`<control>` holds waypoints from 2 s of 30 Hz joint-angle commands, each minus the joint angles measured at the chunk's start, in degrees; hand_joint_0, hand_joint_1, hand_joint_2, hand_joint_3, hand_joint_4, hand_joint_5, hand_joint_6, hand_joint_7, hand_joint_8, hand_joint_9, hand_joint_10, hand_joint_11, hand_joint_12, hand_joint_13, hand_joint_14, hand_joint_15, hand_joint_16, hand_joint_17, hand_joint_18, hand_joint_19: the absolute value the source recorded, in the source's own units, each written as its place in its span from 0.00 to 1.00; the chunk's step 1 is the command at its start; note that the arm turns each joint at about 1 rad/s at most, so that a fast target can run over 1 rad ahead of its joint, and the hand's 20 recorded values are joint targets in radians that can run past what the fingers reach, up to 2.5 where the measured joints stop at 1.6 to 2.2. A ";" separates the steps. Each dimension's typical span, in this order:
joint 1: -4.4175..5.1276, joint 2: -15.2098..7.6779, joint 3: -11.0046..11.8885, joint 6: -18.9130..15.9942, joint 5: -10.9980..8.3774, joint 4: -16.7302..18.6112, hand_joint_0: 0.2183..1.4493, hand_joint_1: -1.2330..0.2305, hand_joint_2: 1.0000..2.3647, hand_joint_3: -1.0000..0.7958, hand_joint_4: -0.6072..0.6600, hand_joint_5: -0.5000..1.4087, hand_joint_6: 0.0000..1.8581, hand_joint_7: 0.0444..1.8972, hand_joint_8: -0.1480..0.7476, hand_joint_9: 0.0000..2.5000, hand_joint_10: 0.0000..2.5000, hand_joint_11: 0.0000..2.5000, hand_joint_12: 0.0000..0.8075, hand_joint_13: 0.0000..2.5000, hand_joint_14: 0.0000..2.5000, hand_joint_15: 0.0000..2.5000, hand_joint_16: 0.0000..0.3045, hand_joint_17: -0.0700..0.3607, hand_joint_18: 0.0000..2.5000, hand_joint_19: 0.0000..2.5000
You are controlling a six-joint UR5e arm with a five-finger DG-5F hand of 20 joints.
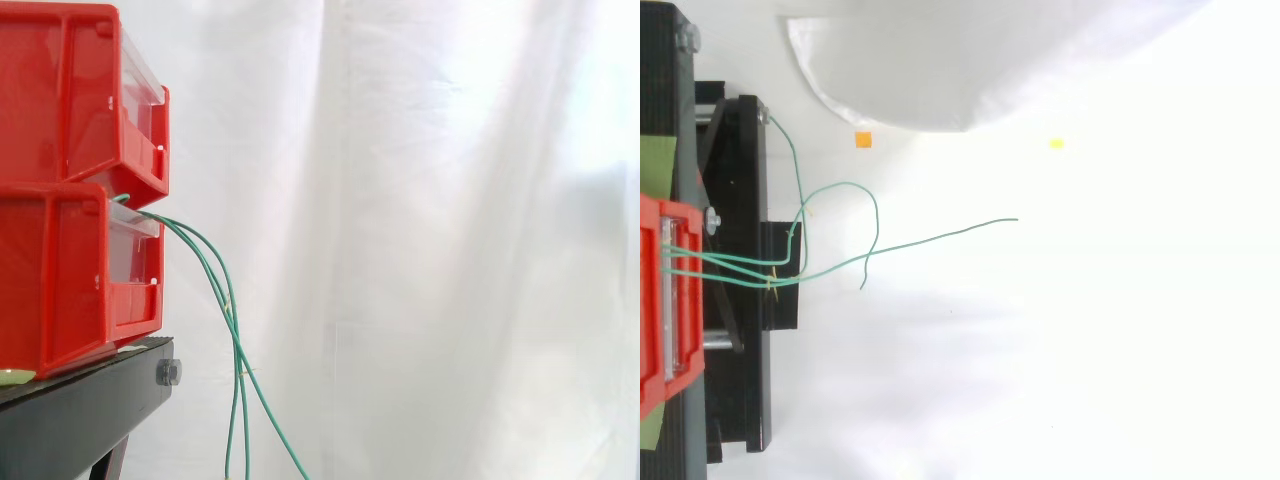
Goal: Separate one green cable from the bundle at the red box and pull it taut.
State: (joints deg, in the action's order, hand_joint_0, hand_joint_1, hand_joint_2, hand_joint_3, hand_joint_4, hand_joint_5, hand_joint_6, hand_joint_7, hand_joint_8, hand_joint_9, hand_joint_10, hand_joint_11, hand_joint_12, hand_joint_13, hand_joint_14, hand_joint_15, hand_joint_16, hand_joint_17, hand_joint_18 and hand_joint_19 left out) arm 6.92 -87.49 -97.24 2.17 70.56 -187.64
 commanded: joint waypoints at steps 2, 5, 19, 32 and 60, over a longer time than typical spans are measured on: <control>0.38 -0.04 2.32 -0.06 -1.65 -4.31 0.16 0.48 0.00 0.28 0.69 0.16 0.27 0.39 0.58 0.48 0.01 0.44 0.57 0.46 0.01 0.38 0.32 0.68 0.54 0.32; 0.38 0.04 4.78 0.03 -2.18 -8.18 0.16 0.48 0.00 0.28 0.69 0.16 0.27 0.39 0.59 0.48 0.01 0.44 0.57 0.46 0.01 0.38 0.32 0.68 0.54 0.32; 0.47 -1.98 8.91 -1.73 -5.08 -12.93 0.16 0.48 0.00 0.28 0.69 0.16 0.27 0.38 0.58 0.48 0.01 0.44 0.57 0.46 0.01 0.38 0.32 0.68 0.54 0.32; 0.38 -2.07 8.91 -2.96 -6.40 -11.52 0.16 0.48 0.00 0.28 0.69 0.16 0.27 0.38 0.58 0.48 0.01 0.44 0.57 0.46 0.01 0.38 0.32 0.68 0.54 0.32; -2.35 -14.55 12.34 -7.62 -2.88 -3.70 0.16 0.48 0.00 0.28 0.68 0.16 0.27 0.39 0.57 0.48 0.01 0.45 0.55 0.46 0.01 0.38 0.31 0.65 0.52 0.33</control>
State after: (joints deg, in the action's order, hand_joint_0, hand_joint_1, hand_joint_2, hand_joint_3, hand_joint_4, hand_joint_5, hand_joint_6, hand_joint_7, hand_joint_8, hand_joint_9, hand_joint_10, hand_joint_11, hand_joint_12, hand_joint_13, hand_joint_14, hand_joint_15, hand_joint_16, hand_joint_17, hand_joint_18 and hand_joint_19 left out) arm 4.83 -100.73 -84.91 -5.20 67.67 -192.87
